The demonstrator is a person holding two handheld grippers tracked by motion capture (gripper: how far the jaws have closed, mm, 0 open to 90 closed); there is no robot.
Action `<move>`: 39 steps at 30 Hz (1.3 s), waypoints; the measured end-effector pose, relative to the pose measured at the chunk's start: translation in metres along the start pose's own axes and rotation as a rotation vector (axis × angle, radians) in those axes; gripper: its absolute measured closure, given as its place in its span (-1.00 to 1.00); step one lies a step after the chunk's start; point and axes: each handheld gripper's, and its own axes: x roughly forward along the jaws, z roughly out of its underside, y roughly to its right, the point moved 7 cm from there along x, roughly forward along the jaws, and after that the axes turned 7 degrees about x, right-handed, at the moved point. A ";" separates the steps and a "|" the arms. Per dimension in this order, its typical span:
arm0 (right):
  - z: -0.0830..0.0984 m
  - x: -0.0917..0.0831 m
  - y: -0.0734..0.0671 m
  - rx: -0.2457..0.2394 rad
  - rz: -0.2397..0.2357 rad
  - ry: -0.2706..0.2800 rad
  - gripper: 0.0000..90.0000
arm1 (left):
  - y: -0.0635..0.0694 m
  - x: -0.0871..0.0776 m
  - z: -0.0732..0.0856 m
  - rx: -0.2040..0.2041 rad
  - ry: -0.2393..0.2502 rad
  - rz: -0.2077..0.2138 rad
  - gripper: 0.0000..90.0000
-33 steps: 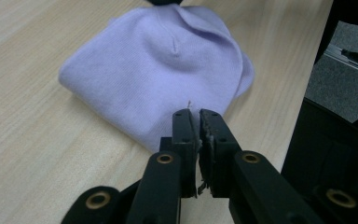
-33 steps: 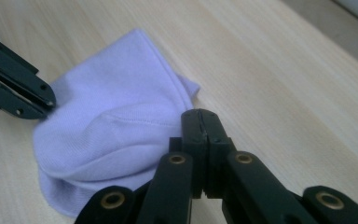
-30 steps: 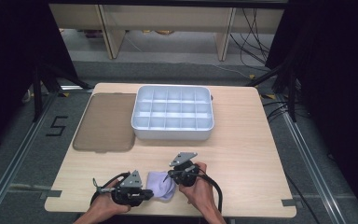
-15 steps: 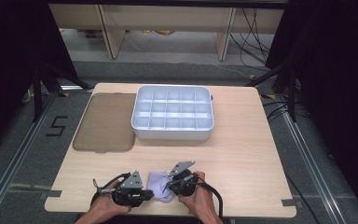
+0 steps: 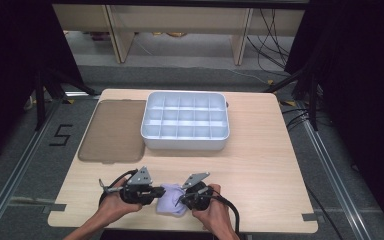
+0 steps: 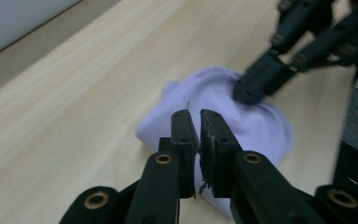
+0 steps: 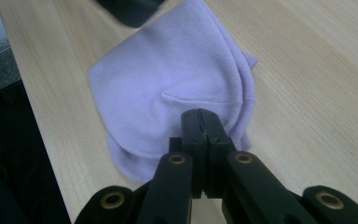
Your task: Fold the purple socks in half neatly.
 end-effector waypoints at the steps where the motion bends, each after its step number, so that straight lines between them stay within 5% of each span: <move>1: 0.000 0.000 0.000 0.001 0.000 0.001 1.00 | -0.004 0.004 0.002 0.021 -0.025 0.001 0.86; 4: 0.000 0.000 0.001 -0.003 0.009 0.000 1.00 | -0.011 0.015 0.013 -0.003 -0.075 -0.005 0.87; 12: -0.001 0.000 0.000 -0.017 -0.004 0.009 1.00 | -0.011 0.007 0.011 0.011 -0.056 -0.019 0.81; 15: -0.002 -0.002 -0.003 0.019 -0.011 0.006 0.98 | -0.006 -0.005 0.013 -0.042 -0.017 -0.010 0.69; 17: -0.005 -0.005 -0.004 -0.012 -0.014 0.030 0.98 | -0.004 -0.012 0.017 -0.050 -0.014 -0.004 0.62; 19: -0.011 -0.007 -0.008 -0.055 -0.023 0.079 0.98 | -0.003 -0.017 0.021 -0.098 -0.006 -0.005 0.49; 22: -0.013 -0.012 -0.018 -0.063 -0.043 0.084 0.98 | -0.002 -0.021 0.028 -0.149 -0.018 0.015 0.31; 30: -0.001 0.007 -0.031 -0.096 -0.075 -0.024 1.00 | -0.002 -0.019 0.035 -0.217 -0.041 0.037 0.06; 39: -0.009 0.016 -0.035 -0.097 -0.071 -0.008 1.00 | -0.005 -0.015 0.037 -0.297 -0.035 0.085 0.05</move>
